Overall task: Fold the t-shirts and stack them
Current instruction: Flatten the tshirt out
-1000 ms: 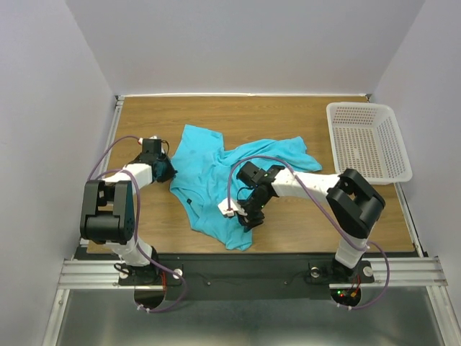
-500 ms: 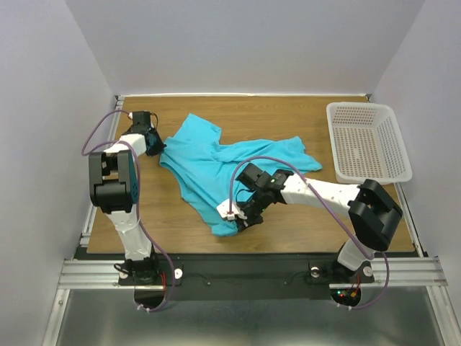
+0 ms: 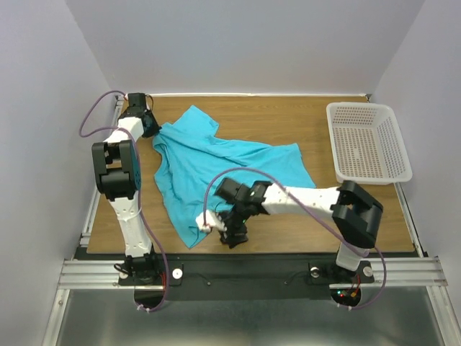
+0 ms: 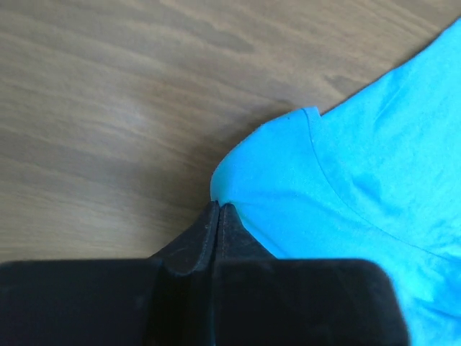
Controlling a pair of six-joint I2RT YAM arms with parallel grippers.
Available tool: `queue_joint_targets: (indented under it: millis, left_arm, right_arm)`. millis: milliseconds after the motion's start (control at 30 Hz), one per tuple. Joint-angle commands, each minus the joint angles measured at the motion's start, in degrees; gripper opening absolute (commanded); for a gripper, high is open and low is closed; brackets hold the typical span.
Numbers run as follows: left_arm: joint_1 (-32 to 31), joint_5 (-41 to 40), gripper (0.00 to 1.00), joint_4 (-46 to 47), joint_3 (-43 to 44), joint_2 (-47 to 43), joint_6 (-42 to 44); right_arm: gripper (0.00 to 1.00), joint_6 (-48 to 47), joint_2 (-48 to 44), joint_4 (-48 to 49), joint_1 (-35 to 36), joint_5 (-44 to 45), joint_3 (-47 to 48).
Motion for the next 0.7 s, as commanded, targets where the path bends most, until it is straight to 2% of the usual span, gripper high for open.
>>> queue_joint_targets:
  millis: [0, 33, 100, 200, 233, 300, 400, 667]
  left_arm:
    - [0.1, 1.2, 0.24, 1.8, 3.1, -4.7, 2.7]
    - [0.1, 1.5, 0.39, 2.2, 2.9, -5.7, 2.8]
    - [0.1, 1.9, 0.50, 3.4, 1.1, -9.9, 3.0]
    - [0.2, 3.5, 0.57, 4.9, -3.7, -16.7, 3.0]
    - [0.1, 4.2, 0.63, 5.8, -6.6, -18.4, 3.3]
    - [0.1, 6.5, 0.73, 6.4, -9.0, -22.8, 3.7]
    - [0.0, 9.9, 0.73, 6.1, -13.6, -27.5, 4.6]
    - [-0.2, 17.7, 0.73, 8.2, -26.8, -39.5, 2.8]
  right_arm:
    - [0.65, 5.0, -9.0, -0.2, -14.2, 4.6, 1.9]
    - [0.65, 5.0, -11.0, 0.0, -16.8, 5.4, 1.5]
    - [0.65, 6.8, -12.0, 0.7, -24.2, 8.5, 1.3]
    - [0.64, 11.1, -11.4, 1.9, -32.1, 9.1, 2.0]
    - [0.63, 10.1, -11.1, 1.7, -36.4, 8.7, 0.7]
    - [0.63, 7.3, -11.5, 1.8, -38.3, 9.1, -2.2]
    - [0.63, 1.8, -12.0, 1.8, -38.6, 9.9, -8.2]
    - [0.62, -0.4, -11.6, 1.6, -39.2, 14.5, -12.5]
